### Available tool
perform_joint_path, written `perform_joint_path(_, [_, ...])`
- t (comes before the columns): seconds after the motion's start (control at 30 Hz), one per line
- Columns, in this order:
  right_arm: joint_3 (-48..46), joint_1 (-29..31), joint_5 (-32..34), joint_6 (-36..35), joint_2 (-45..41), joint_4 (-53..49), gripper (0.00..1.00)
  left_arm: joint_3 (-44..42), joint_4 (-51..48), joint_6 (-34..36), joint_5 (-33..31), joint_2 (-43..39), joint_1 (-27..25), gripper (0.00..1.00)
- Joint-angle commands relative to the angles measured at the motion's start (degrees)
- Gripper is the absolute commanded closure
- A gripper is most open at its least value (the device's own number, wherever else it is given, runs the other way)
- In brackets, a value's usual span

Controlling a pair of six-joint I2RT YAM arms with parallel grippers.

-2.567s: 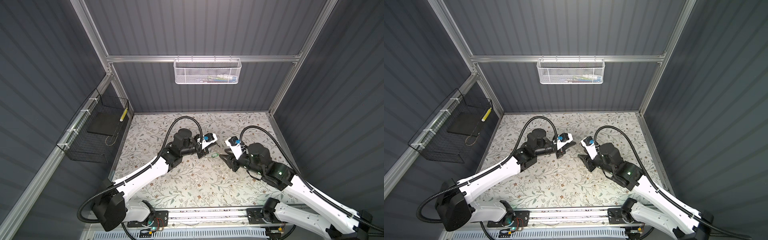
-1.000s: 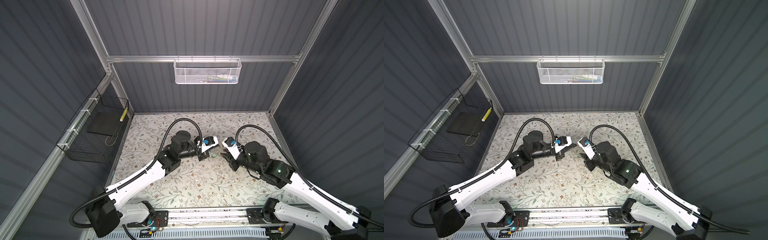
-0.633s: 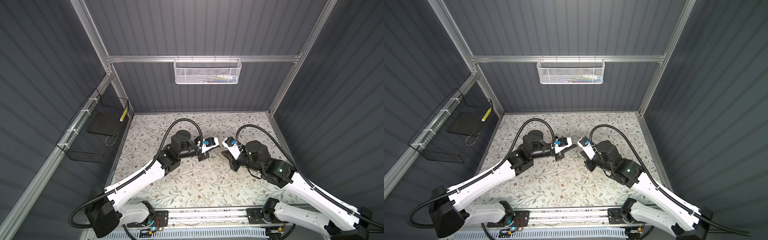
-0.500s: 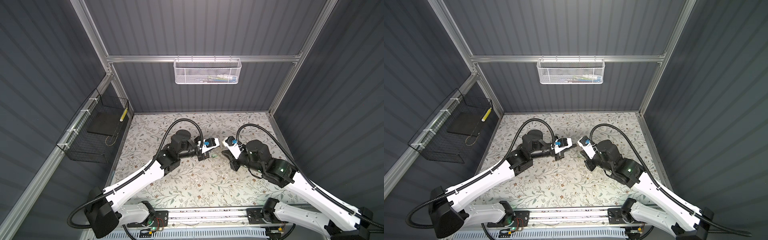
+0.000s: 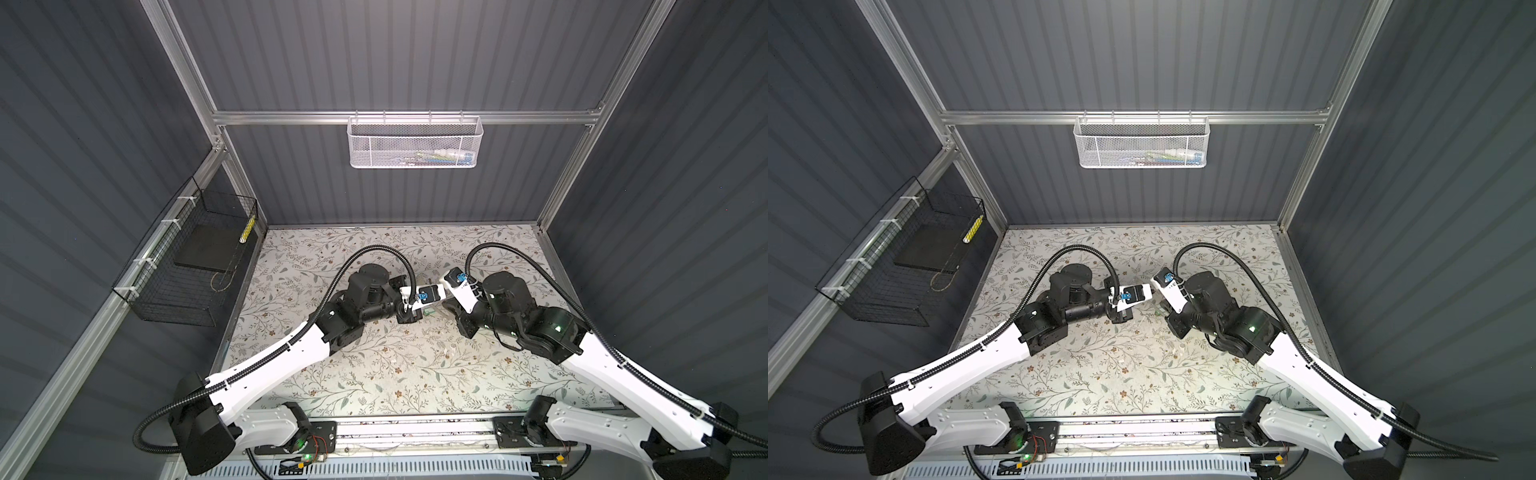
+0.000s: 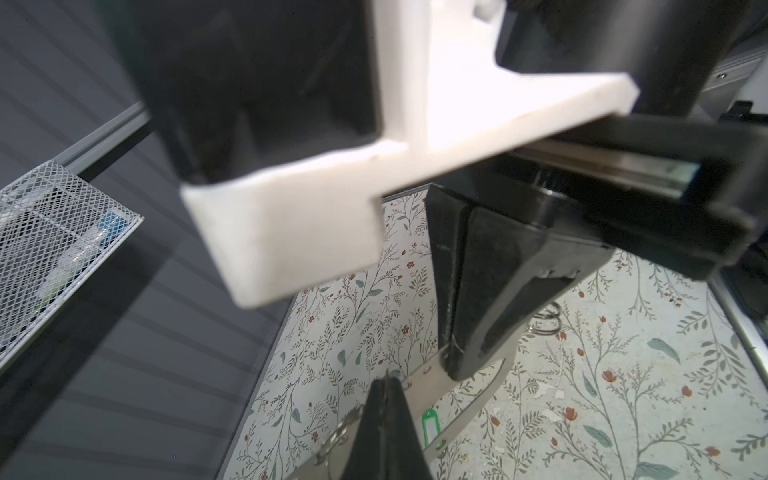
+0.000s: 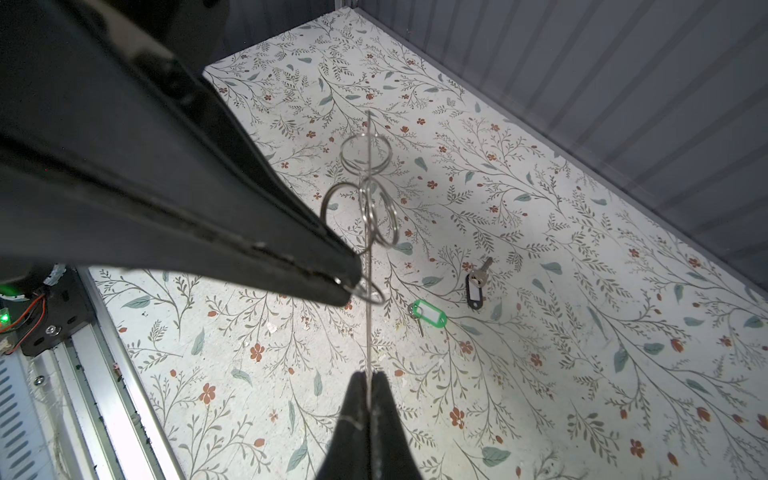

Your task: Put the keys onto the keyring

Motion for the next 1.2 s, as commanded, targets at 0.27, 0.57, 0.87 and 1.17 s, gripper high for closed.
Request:
perform_joint_path(0.27, [4.48, 0.26, 0.97, 4.31, 2.28, -2.44, 1.00, 2.43, 0.09, 1.04, -9.15, 1.26, -2.34, 1.00])
perform_joint_path(0.57, [8.83, 0.35, 1.40, 10.06, 6.99, -6.42, 1.00, 3.58, 0.32, -0.30, -13.83, 2.90, -3.91, 1.00])
perform_joint_path(0.87, [11.13, 0.39, 1.21, 13.14, 9.17, -8.82, 1.00, 4.71, 0.39, -0.93, -16.55, 3.95, -4.28, 1.00])
perform_joint_path(1.17, [12.46, 0.38, -0.49, 15.36, 10.12, -7.67, 1.00, 4.59, 0.91, -2.06, -17.16, 4.78, -4.77, 1.00])
